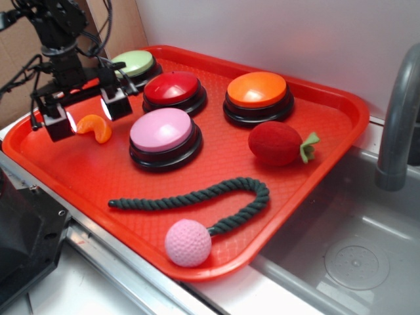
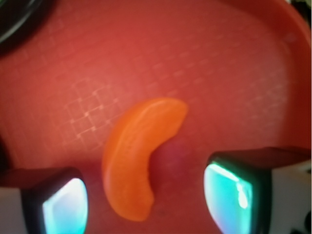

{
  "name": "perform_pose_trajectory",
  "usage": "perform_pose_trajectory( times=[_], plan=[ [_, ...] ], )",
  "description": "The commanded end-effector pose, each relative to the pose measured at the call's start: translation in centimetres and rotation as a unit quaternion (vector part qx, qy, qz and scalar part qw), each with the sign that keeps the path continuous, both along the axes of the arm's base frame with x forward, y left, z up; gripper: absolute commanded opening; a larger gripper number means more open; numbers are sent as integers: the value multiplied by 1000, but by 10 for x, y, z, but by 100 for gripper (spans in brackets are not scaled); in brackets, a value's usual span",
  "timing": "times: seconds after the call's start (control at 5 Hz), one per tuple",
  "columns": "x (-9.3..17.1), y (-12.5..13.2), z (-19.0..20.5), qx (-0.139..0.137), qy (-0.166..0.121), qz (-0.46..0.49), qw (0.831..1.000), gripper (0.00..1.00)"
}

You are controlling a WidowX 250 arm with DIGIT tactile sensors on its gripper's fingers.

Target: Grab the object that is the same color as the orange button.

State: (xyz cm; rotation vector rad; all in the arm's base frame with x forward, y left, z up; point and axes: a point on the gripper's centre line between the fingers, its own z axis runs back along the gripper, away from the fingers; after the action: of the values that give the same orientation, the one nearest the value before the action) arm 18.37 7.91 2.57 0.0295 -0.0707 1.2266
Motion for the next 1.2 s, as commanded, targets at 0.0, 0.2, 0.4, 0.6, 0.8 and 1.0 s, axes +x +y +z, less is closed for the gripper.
perform_pose_trajectory(
  times=[0.0, 0.2, 0.4, 0.6, 0.8, 1.0],
  plan=[
    [-2, 0, -10, 1, -6, -14, 1000, 100],
    [-2, -1, -12, -1, -7, -15, 1000, 26],
    [-1, 0, -13, -5, -9, -10, 1000, 0],
    [-1, 0, -14, -7, -8, -10, 1000, 0],
    [-2, 2, -13, -12, -11, -4, 1000, 0],
    [-1, 3, 3, 24, -14, -22, 999, 0]
  ],
)
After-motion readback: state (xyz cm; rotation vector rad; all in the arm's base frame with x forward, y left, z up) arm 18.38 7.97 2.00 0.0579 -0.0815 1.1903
